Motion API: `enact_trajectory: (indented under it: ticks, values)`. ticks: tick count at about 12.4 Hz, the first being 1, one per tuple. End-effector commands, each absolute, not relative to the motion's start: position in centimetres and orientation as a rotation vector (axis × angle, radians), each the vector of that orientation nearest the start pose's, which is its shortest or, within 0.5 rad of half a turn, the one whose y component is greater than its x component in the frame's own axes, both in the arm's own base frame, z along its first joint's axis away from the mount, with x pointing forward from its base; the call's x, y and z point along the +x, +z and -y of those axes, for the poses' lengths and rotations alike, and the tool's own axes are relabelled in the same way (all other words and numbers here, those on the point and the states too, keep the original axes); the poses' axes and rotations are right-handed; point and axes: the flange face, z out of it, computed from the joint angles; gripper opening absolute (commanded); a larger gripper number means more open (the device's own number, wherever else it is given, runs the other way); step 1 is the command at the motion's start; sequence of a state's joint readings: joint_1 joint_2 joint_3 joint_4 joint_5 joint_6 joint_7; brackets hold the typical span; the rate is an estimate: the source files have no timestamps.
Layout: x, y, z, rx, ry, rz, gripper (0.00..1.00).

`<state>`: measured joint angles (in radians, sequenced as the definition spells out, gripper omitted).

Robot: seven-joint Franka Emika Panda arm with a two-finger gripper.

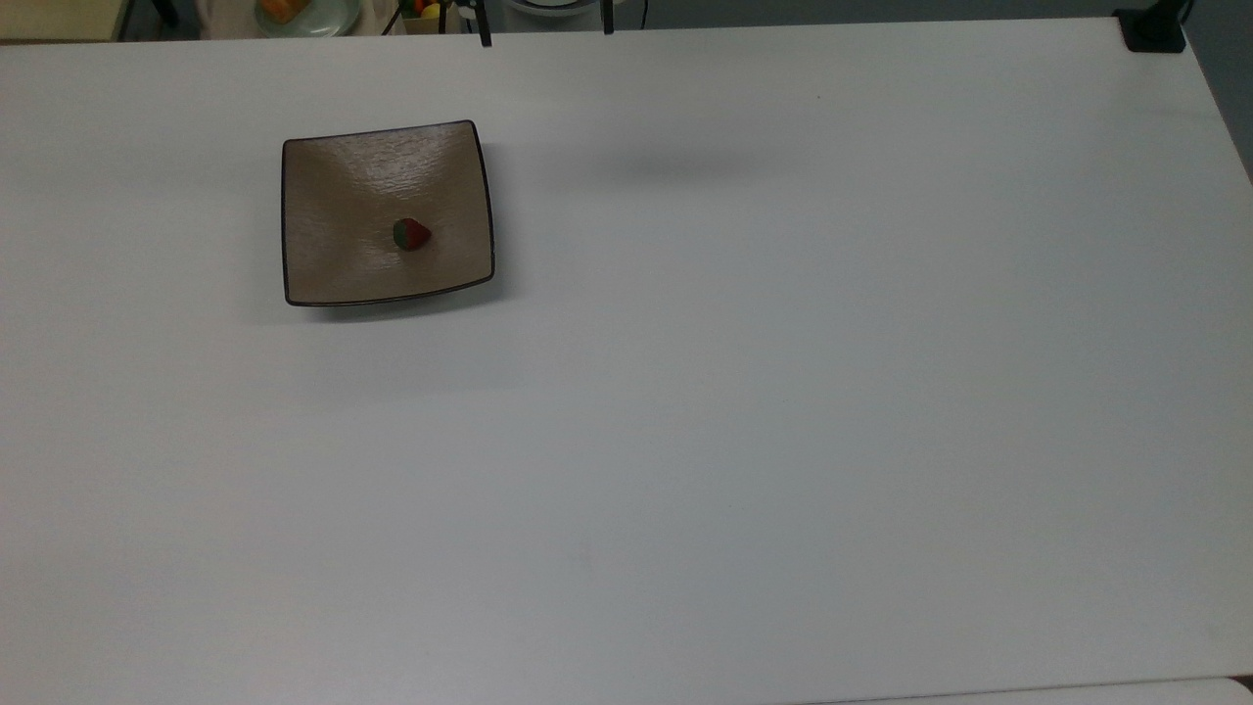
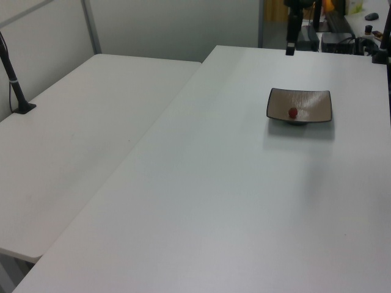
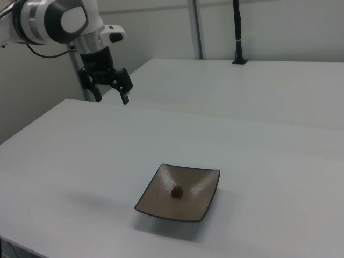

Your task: Strawberries on a ceramic plate

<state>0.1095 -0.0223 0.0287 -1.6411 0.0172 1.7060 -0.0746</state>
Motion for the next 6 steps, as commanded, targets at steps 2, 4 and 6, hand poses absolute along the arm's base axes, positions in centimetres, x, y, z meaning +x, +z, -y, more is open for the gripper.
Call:
enact_trajectory:
  ticks: [2, 4, 6]
  values:
    - [56.17, 60.96, -7.80, -3.021, -0.215, 0.395, 1.00]
    - [56.31, 60.86, -7.89, -3.023, -0.214, 0.385, 1.00]
    - [56.39, 60.76, -8.00, -3.021, -0.212, 0.387, 1.00]
